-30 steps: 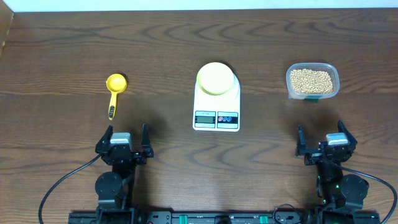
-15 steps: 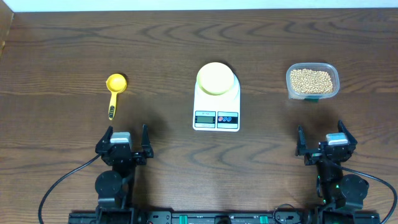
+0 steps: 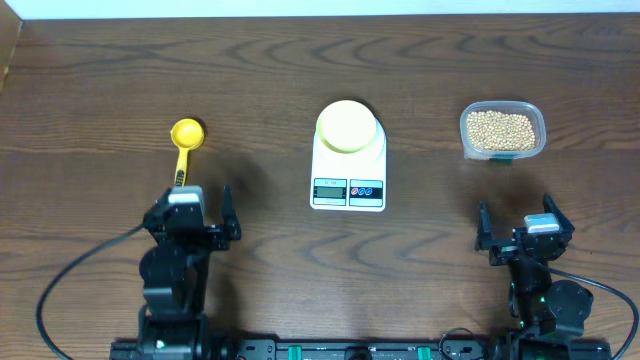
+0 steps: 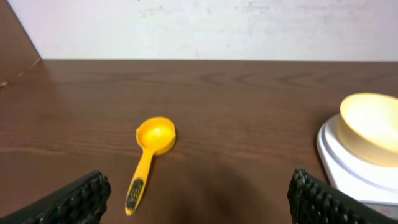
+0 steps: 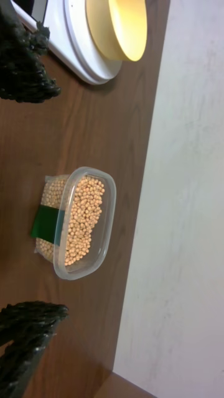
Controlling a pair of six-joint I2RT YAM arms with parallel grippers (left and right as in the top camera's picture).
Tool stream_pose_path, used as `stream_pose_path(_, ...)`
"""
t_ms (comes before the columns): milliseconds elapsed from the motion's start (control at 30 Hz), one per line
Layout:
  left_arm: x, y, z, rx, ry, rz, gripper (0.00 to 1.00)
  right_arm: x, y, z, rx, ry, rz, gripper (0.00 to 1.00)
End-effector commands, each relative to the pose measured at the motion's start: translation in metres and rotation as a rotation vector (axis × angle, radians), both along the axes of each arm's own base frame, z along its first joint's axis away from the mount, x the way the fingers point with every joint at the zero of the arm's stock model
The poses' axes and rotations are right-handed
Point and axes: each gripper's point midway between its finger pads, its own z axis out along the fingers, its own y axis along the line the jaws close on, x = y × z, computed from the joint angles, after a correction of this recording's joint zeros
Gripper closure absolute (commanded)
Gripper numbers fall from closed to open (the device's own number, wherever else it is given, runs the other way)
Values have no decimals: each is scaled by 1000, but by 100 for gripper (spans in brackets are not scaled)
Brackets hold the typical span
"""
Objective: Scoop item into bowl and weigh 50g on scale
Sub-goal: 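Move the left gripper forward over the yellow scoop's cup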
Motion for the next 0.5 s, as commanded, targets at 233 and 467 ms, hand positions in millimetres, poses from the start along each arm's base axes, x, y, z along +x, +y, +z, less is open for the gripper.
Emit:
stream_pose_path(233, 37, 4, 27, -9, 78, 22, 7, 0, 0, -2, 11, 6, -1, 1)
stream_pose_path(467, 59, 4, 30, -9, 140, 19, 7, 0, 0, -2, 11, 6, -1, 1)
